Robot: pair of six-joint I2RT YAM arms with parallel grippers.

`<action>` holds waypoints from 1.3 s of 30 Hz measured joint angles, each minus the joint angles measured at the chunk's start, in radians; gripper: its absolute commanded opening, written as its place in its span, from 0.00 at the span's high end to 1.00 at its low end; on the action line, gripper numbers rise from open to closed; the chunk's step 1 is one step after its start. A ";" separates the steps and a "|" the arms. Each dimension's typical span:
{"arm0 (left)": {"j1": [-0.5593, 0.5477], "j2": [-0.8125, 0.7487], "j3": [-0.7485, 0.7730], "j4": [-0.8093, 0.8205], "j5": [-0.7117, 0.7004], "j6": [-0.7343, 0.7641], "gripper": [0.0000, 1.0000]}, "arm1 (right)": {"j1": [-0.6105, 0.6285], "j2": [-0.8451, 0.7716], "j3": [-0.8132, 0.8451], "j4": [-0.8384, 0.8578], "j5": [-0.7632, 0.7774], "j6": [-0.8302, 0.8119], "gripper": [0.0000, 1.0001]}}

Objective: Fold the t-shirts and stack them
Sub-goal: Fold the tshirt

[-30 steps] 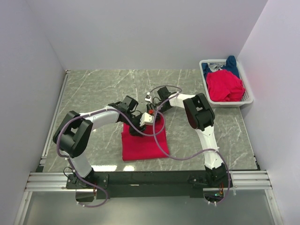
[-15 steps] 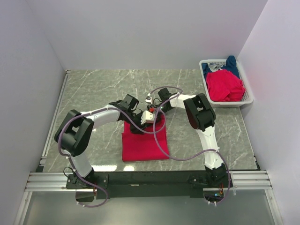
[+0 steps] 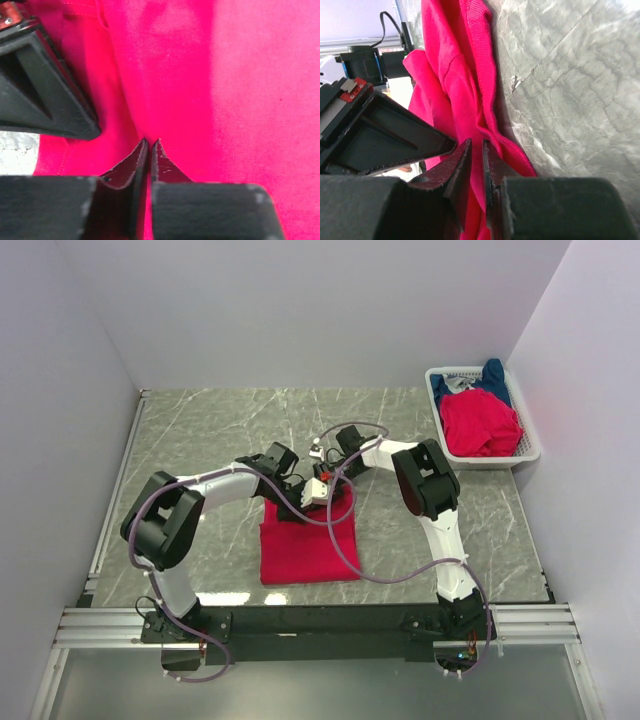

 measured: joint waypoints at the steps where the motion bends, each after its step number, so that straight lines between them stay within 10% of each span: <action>1: -0.002 -0.002 0.000 -0.001 0.000 0.003 0.99 | 0.000 -0.001 0.003 -0.002 0.004 -0.002 0.78; 39: 0.006 -0.106 -0.024 0.279 -0.160 0.094 1.00 | 0.000 0.079 0.098 -0.034 -0.073 0.010 0.78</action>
